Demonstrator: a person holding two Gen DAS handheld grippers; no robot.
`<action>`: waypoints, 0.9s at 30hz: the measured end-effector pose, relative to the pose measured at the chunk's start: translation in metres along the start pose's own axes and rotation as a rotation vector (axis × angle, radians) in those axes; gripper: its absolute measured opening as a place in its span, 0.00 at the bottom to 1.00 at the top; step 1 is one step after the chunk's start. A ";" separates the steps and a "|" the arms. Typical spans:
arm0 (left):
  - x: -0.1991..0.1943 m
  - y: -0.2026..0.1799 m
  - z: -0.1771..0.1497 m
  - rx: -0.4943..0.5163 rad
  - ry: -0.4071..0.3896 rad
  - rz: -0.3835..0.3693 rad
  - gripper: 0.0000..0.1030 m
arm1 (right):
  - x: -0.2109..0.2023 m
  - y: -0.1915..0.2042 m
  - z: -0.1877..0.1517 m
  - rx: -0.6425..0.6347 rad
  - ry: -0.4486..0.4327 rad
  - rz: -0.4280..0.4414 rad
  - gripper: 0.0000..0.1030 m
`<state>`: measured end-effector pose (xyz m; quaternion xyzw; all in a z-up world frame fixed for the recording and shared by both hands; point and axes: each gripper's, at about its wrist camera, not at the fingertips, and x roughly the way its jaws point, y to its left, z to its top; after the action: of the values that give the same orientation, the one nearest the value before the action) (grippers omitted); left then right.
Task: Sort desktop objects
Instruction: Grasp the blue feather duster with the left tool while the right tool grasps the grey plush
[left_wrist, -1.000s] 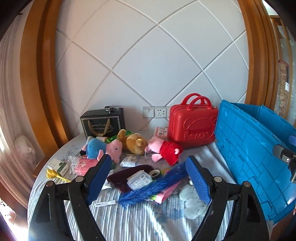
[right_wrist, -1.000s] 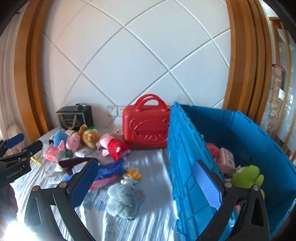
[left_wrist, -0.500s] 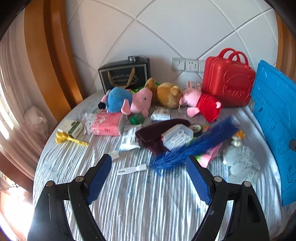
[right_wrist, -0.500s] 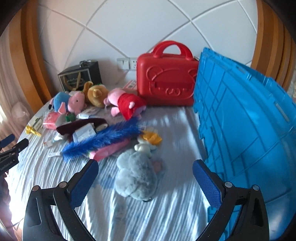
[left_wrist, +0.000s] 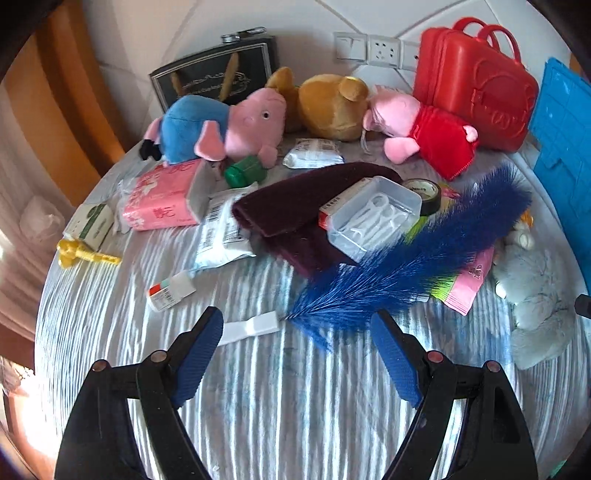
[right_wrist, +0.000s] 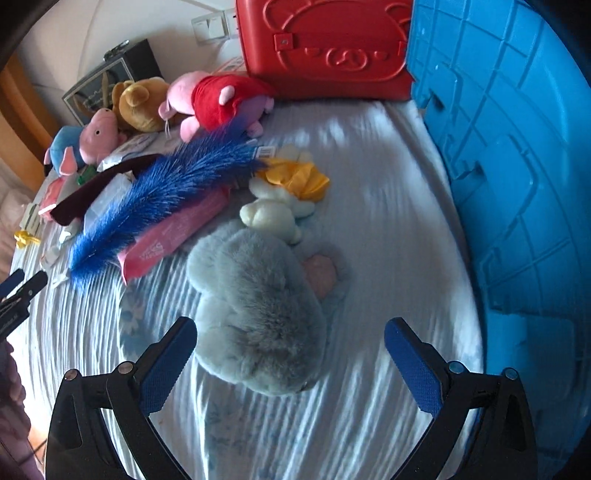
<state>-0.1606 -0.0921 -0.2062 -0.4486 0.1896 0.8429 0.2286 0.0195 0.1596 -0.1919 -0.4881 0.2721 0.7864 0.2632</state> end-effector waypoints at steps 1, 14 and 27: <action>0.010 -0.006 0.004 0.029 0.009 -0.008 0.80 | 0.006 0.003 0.001 -0.005 0.016 -0.001 1.00; 0.066 -0.056 0.024 0.099 0.094 -0.122 0.43 | 0.083 0.023 0.018 -0.022 0.162 0.012 1.00; 0.045 -0.073 0.007 -0.108 0.215 -0.155 0.25 | 0.093 0.020 0.003 -0.040 0.121 -0.054 1.00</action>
<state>-0.1469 -0.0184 -0.2486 -0.5612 0.1320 0.7790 0.2467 -0.0320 0.1610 -0.2721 -0.5471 0.2582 0.7534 0.2576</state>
